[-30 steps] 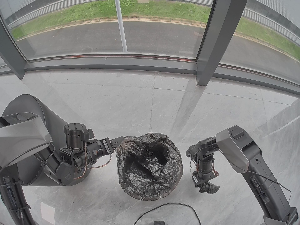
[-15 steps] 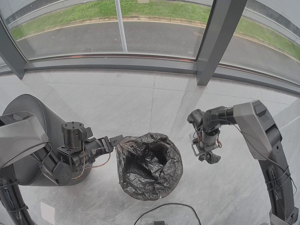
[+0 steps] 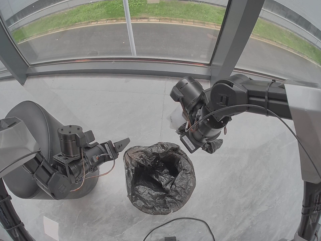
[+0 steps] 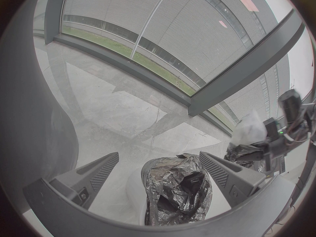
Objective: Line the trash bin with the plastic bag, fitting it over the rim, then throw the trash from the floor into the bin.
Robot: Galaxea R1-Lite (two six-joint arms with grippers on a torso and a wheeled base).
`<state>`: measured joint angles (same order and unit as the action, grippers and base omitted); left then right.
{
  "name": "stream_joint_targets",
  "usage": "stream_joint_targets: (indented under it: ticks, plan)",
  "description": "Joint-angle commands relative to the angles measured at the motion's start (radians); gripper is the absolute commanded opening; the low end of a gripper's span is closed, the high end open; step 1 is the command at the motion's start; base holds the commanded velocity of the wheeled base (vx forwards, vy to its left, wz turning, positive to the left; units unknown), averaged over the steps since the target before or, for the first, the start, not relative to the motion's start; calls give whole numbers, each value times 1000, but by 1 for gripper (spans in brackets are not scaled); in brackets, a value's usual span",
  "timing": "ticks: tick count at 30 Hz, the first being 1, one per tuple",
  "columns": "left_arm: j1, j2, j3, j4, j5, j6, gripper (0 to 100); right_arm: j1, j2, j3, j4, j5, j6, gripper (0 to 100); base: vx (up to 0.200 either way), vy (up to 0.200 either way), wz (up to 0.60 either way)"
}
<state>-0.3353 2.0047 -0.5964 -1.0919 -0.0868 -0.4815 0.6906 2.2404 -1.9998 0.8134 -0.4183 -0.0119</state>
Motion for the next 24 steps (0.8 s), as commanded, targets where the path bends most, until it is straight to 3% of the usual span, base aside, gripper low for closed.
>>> stream_joint_targets:
  ticks: [1,7,11,15,20,24]
  plan:
    - [-7,-70,18,0,1,1,100,164,-114,0,7,-80,-48,0,0,0,0]
    - [-13,-93,29,0,-1,3,100,319,-133,0,6,-154,-26,0,0,0,0]
    - [-17,-101,30,0,1,3,100,329,-122,0,6,-158,69,0,0,0,0]
    - [-16,-119,33,0,-1,3,100,263,-107,0,7,-131,259,0,0,0,0]
    - [-16,-124,33,0,-1,1,100,153,-107,0,72,-5,549,0,0,0,0]
    - [-14,-124,33,0,-1,1,100,73,-82,0,136,53,693,0,0,0,0]
